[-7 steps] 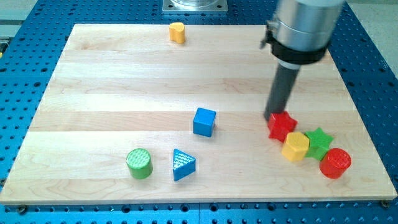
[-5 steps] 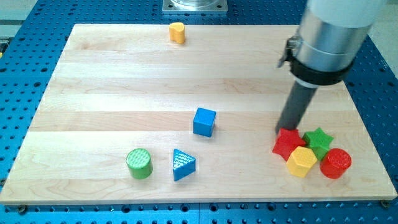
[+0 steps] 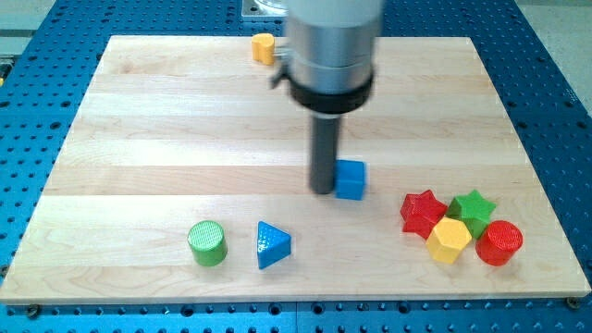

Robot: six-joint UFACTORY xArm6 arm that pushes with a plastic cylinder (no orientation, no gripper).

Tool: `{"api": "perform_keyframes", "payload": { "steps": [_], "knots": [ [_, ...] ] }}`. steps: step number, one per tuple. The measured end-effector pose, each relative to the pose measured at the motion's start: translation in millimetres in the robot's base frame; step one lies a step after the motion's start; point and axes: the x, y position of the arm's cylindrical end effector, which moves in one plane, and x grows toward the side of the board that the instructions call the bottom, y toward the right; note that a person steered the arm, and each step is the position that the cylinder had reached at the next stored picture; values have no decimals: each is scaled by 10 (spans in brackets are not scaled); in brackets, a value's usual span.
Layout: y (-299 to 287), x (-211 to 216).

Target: Drag the blue blocks and green circle into the group of blocks

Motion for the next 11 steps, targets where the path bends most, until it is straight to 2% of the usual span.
{"api": "perform_keyframes", "payload": {
  "steps": [1,2,3,4,5,7,8,9,10,11],
  "knots": [
    [754,-9],
    [171,-9],
    [-1171,32],
    [-2587,579],
    [-2638,1148],
    [-1406,884],
    [-1074,892],
    [-911,1076],
    [-293,970],
    [80,791]
  ]
}}
